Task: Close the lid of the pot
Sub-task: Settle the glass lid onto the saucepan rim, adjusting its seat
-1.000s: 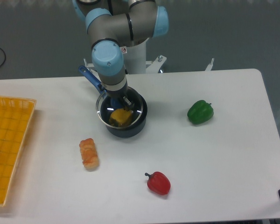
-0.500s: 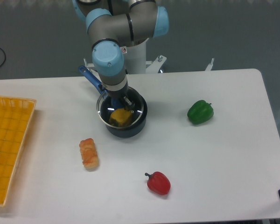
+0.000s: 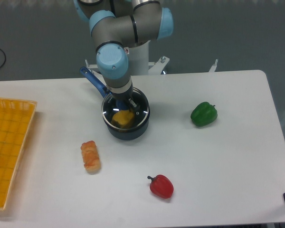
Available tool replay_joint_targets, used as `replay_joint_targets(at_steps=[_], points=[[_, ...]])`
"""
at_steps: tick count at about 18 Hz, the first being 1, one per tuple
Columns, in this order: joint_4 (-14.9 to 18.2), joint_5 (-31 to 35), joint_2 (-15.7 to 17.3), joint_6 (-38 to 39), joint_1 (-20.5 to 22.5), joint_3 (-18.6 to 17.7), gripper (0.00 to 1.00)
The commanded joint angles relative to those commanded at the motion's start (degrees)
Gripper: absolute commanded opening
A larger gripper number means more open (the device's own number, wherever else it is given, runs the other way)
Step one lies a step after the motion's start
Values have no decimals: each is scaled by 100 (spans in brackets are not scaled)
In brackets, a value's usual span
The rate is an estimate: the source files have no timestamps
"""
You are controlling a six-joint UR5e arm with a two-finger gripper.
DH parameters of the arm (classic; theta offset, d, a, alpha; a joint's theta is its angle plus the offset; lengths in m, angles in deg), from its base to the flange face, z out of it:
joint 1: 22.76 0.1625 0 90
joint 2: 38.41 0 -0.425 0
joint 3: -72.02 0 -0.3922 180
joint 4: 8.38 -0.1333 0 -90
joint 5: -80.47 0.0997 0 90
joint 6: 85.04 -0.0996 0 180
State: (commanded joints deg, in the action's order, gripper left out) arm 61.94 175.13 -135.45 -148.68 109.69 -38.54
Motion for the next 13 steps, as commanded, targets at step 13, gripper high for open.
replay_joint_targets(at_steps=[13], points=[[0, -9, -17, 35, -18, 70, 44]])
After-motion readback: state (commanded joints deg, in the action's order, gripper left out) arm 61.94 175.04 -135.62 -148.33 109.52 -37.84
